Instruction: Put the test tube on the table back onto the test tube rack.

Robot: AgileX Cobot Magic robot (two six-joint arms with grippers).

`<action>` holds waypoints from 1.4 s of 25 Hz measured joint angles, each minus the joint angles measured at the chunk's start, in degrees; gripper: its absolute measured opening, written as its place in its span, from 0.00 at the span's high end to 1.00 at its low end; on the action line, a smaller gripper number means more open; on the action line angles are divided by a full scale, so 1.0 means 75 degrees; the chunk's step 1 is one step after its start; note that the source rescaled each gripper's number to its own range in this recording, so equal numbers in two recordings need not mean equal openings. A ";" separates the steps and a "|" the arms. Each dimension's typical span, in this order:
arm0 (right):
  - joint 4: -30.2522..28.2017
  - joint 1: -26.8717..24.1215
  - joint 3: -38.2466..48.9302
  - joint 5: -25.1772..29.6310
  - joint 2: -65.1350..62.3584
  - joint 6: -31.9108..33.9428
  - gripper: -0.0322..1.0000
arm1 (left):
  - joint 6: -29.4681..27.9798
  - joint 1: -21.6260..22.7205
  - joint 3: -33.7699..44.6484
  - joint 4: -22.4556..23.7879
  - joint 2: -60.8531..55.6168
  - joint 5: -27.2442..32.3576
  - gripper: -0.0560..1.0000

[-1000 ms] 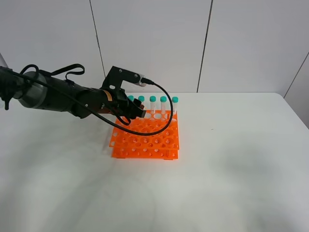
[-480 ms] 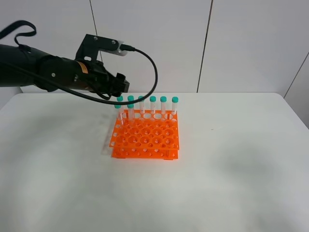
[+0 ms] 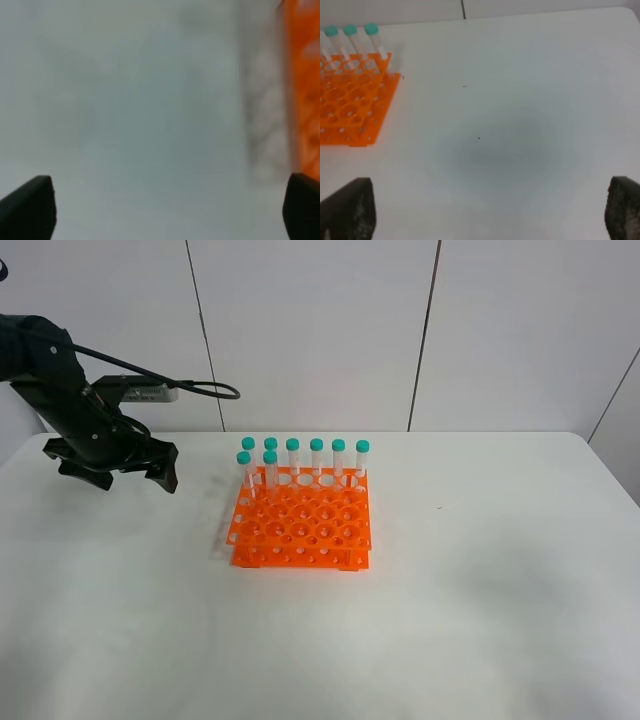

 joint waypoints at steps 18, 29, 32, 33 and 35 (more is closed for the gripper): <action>-0.0042 0.0000 0.0000 0.0000 0.0000 0.0000 0.00 | -0.0089 0.0646 0.2264 0.0099 -0.3029 0.2140 0.00; -0.0042 0.0000 0.0000 0.0000 0.0000 0.0000 0.00 | -0.0089 0.0646 0.5762 -0.0044 -0.9444 0.1629 0.00; -0.0042 0.0000 0.0000 0.0000 0.0000 0.0000 0.00 | -0.0057 0.0646 0.5839 0.0045 -1.1227 0.1794 0.00; -0.0042 0.0000 0.0000 0.0000 0.0000 0.0000 0.00 | -0.0032 0.0646 0.5882 0.0106 -1.1791 0.1831 0.00; -0.0042 0.0000 0.0000 0.0000 0.0000 0.0000 0.00 | 0.0002 0.0646 0.5956 0.0164 -1.2685 0.1916 0.00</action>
